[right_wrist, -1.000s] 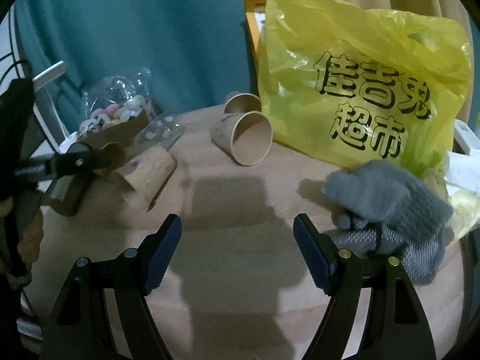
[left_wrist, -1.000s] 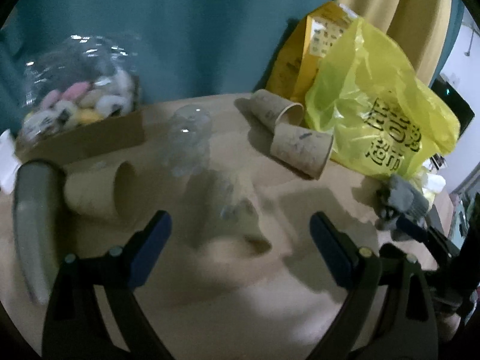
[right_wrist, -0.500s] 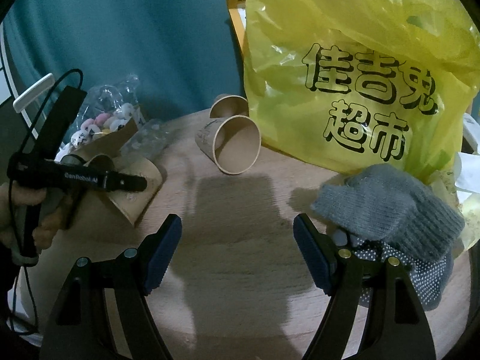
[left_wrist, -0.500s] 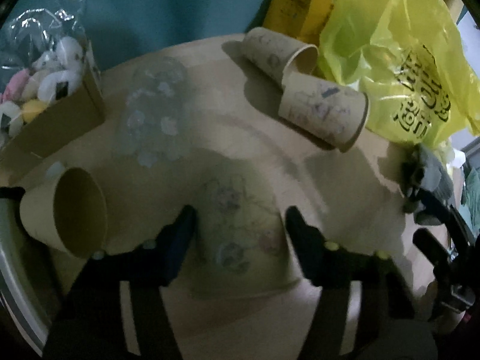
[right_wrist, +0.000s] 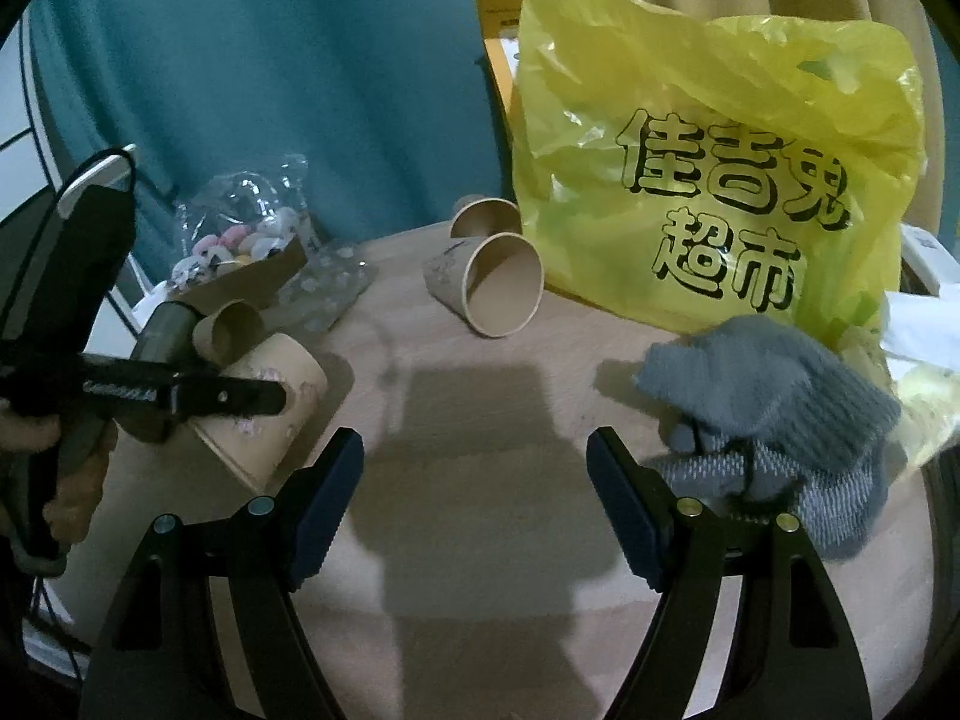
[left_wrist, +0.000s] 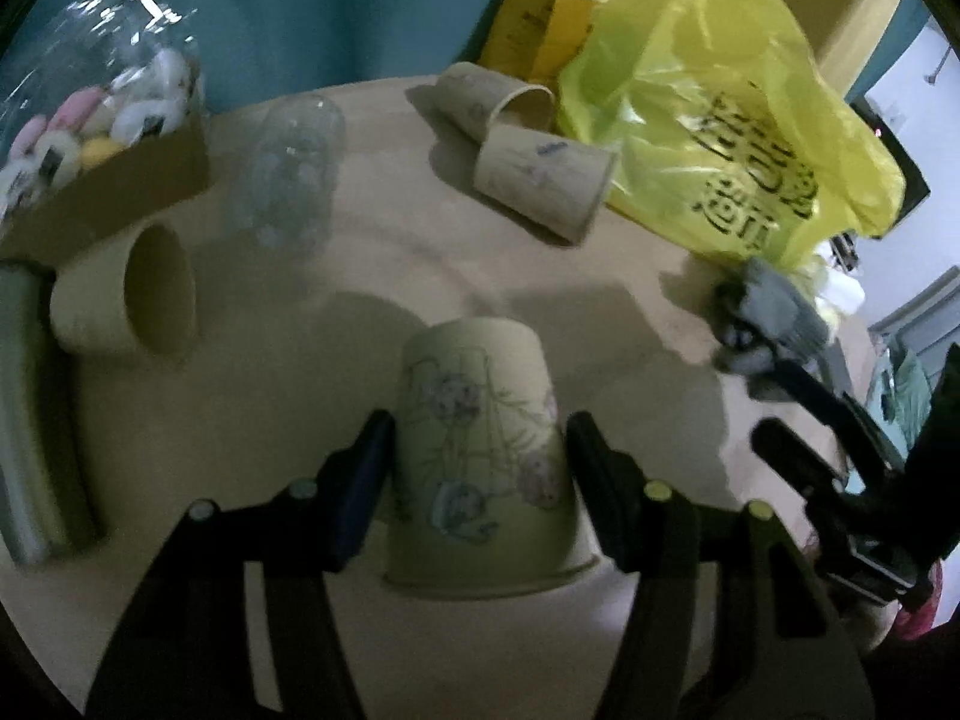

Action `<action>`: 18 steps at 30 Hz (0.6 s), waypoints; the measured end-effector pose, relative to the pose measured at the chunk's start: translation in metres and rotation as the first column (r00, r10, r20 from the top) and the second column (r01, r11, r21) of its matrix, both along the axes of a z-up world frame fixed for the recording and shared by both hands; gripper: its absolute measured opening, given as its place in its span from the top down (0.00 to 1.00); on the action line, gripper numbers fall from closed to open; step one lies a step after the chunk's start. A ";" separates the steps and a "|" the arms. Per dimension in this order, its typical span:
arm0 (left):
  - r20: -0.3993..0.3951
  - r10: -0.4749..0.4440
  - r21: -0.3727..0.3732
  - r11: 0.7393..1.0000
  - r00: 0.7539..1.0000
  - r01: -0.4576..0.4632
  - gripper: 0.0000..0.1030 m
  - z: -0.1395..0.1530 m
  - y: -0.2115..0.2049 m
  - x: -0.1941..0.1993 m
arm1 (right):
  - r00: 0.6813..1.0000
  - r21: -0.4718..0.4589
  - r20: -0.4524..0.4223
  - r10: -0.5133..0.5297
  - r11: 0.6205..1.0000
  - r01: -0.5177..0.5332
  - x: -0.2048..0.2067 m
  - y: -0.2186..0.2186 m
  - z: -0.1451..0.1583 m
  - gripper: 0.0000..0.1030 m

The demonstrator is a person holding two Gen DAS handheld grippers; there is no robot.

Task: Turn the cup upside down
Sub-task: 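Lift the patterned cup with the left gripper and turn it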

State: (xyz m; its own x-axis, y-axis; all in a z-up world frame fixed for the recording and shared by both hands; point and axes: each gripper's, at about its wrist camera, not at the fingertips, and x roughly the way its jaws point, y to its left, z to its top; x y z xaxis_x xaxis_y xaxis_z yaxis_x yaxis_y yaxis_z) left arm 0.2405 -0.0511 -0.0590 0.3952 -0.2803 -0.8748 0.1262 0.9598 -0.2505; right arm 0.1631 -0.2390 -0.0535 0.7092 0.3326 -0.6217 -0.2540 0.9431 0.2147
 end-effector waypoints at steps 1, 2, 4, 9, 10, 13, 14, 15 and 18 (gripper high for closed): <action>0.004 0.007 -0.004 1.000 1.000 -0.007 0.41 0.002 0.000 -0.009 | 1.000 0.000 -0.001 0.002 1.000 -0.002 -0.003 0.000 0.000 0.23; 0.010 0.019 -0.008 1.000 1.000 -0.019 0.41 0.003 0.001 -0.020 | 1.000 0.003 -0.005 0.007 1.000 -0.007 -0.010 0.000 -0.001 0.23; 0.008 0.040 -0.029 0.999 0.999 -0.040 0.41 0.002 -0.003 -0.037 | 1.000 0.001 -0.012 0.018 1.000 -0.018 -0.020 -0.001 -0.003 0.23; -0.015 0.103 -0.078 0.991 0.995 -0.104 0.41 -0.004 -0.004 -0.078 | 0.998 -0.021 -0.036 0.057 0.998 -0.058 -0.047 0.000 -0.009 0.23; -0.015 0.115 -0.083 0.990 0.993 -0.116 0.41 -0.004 -0.004 -0.085 | 0.997 -0.024 -0.034 0.065 0.998 -0.066 -0.054 0.001 -0.009 0.23; -0.015 0.175 -0.107 0.979 0.984 -0.175 0.41 -0.004 -0.001 -0.104 | 0.996 -0.024 -0.039 0.083 0.996 -0.084 -0.068 0.002 -0.009 0.23; -0.010 0.191 -0.115 0.975 0.982 -0.190 0.41 -0.004 0.000 -0.110 | 0.995 -0.022 -0.036 0.089 0.996 -0.090 -0.072 0.001 -0.008 0.23; -0.002 0.209 -0.118 0.971 0.978 -0.208 0.41 -0.004 -0.002 -0.116 | 0.995 -0.030 -0.026 0.095 0.995 -0.095 -0.076 0.002 -0.008 0.23; -0.015 0.234 -0.127 0.964 0.972 -0.234 0.41 -0.010 -0.001 -0.125 | 0.993 -0.029 -0.042 0.106 0.994 -0.107 -0.083 0.001 -0.013 0.23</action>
